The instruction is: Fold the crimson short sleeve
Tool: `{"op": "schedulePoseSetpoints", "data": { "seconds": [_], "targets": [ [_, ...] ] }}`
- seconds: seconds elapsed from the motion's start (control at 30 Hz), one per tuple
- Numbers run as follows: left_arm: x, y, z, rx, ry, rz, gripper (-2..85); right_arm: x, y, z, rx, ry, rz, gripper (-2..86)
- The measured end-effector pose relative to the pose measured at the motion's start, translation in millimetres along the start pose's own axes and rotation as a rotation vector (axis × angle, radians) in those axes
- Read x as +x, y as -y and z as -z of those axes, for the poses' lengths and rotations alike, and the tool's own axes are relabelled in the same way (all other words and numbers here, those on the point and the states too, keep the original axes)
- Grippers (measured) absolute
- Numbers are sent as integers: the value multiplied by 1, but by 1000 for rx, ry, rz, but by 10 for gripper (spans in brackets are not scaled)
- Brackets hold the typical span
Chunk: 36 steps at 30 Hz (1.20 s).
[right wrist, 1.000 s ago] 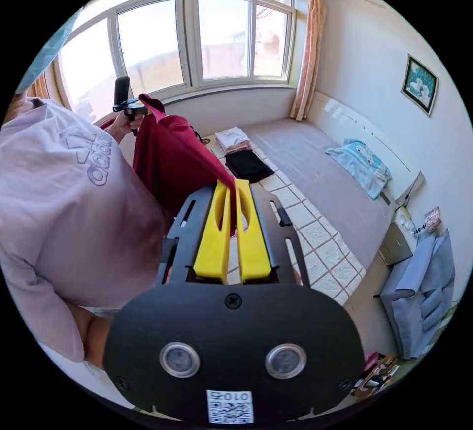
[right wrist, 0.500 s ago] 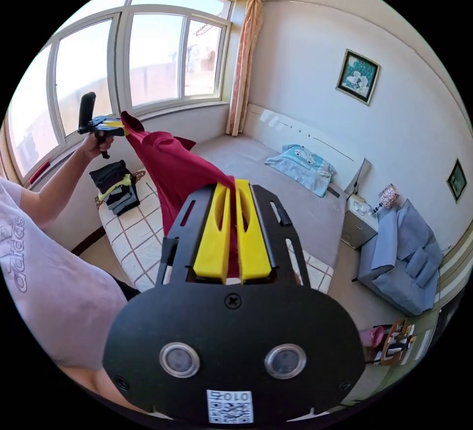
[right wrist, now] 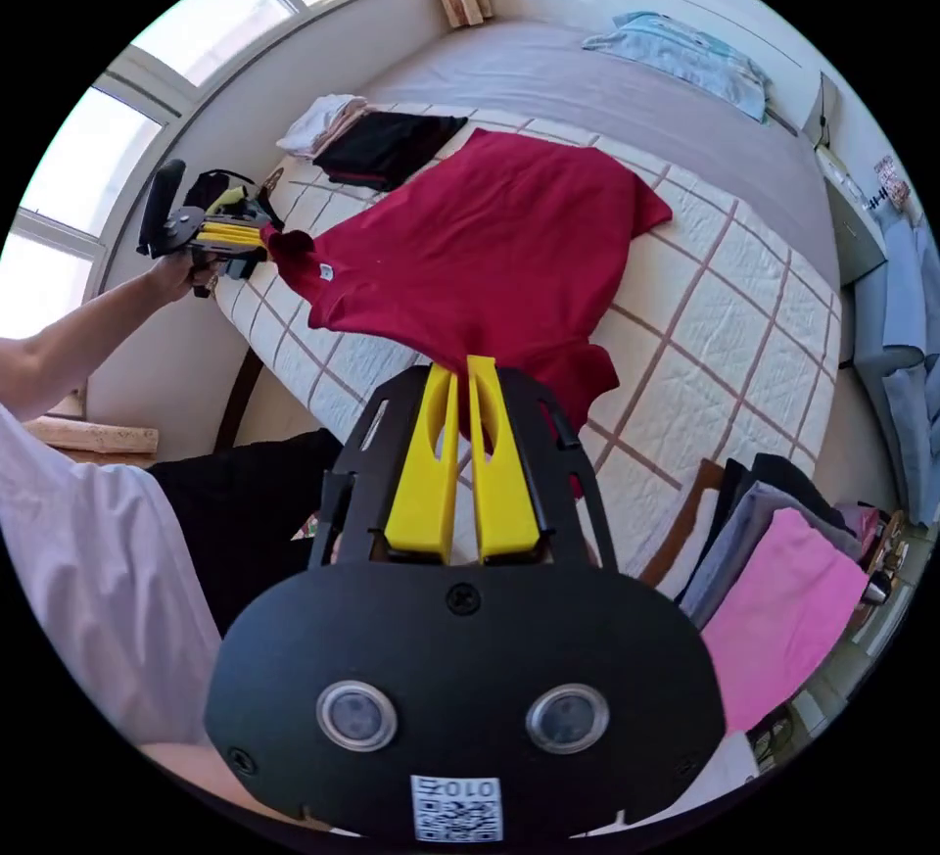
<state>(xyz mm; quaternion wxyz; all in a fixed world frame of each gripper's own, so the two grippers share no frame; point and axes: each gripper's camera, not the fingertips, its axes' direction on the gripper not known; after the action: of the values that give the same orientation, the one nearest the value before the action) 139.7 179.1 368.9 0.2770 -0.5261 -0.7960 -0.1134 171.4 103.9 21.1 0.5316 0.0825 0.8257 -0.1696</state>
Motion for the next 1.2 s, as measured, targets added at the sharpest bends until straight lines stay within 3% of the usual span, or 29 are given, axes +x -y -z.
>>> {"op": "schedulePoseSetpoints", "data": {
  "seconds": [0.23,0.5,0.7,0.87,0.97,1.07,1.2],
  "targets": [
    [-5,-16,-96,-104,32,60,0,-20,27,-80,-135,71,-33,11],
    [6,-33,-149,-150,42,57,3,-74,52,-89,-194,17,16,17],
    [-5,-54,-186,-266,-31,137,16,-106,78,-107,-331,154,-66,31],
    [-39,-89,-173,-130,-170,349,17,-144,88,-82,-317,223,-90,22],
    [-47,-109,-177,-123,-254,356,9,-169,111,-59,-253,234,-74,24],
    [-47,-132,-189,-154,-207,368,8,-205,162,-40,-204,204,41,30],
    [-92,-159,-187,14,-40,662,23,-263,271,-30,-125,174,259,55]
  ]
}}
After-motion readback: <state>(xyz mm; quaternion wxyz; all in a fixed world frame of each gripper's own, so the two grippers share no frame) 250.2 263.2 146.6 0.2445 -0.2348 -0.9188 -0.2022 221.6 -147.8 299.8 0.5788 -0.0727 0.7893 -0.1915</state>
